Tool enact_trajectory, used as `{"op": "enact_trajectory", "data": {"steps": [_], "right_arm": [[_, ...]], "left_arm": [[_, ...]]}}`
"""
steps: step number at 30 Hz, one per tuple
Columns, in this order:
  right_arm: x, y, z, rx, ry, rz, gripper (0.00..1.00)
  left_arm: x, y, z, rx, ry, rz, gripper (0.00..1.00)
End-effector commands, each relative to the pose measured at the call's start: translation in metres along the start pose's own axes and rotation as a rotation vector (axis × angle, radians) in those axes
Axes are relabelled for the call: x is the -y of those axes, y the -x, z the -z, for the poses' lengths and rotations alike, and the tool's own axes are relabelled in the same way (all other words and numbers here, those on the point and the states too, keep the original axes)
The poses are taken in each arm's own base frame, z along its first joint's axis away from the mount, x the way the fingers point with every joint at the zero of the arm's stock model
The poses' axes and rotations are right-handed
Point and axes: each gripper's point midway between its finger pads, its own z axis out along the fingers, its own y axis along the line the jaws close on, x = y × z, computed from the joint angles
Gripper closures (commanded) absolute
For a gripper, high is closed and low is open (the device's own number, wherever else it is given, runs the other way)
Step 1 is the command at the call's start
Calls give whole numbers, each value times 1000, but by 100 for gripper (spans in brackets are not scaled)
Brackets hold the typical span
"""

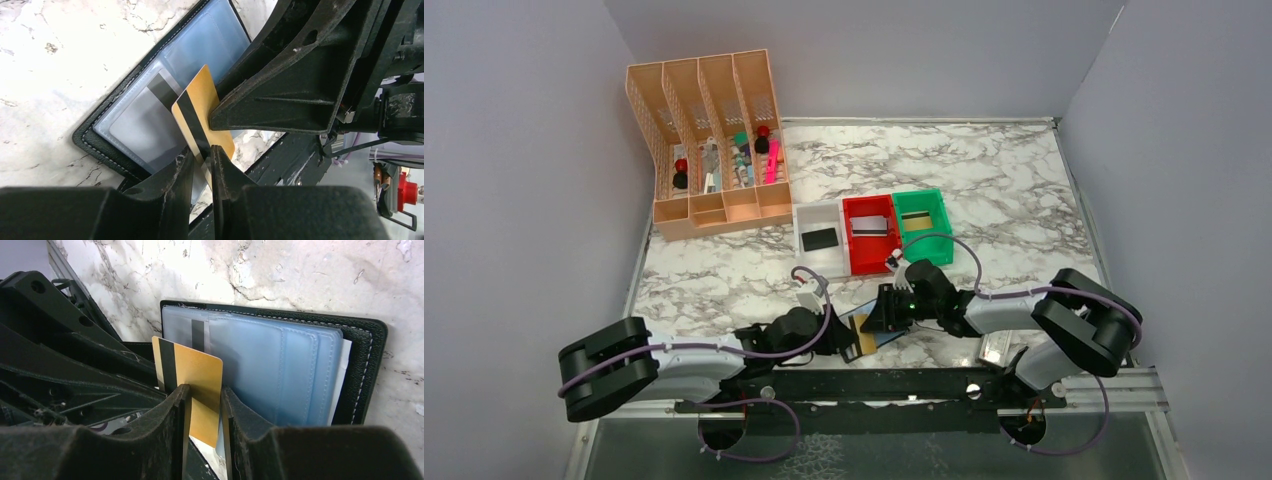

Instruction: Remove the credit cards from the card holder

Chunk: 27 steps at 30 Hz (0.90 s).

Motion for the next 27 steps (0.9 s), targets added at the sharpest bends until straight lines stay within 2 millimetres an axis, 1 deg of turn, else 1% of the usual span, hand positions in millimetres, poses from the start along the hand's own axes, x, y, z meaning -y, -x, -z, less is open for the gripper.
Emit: {"op": "enact_trajectory", "data": {"steps": [1,3,6,9,13,17,19,22,27], "right_arm": [[14,-23,-1,-66,-23,-40,67],[14,-23,0,-67,-21,-41,68],[17,-23,1,-63,-42,-41,68],[19,-19,7,-38,-70,-29,68],[17,-6,18,16,-102,12,65],[3,9,31,84,-84,55,60],[-5,16,37,114,-58,74,55],[-18,20,43,134,-14,98,50],[-31,17,46,117,61,126,49]], "left_arm": [[20,4,-6,-12,-57,-27,77],[19,2,-10,-19,-52,-26,77],[18,2,-11,-14,-44,-14,89],[16,6,-8,8,-44,-7,100],[17,10,-1,39,-63,5,100],[26,14,5,50,-109,5,100],[33,17,8,58,-134,3,100],[43,24,13,78,-175,3,100],[57,32,22,107,-234,4,100]]}}
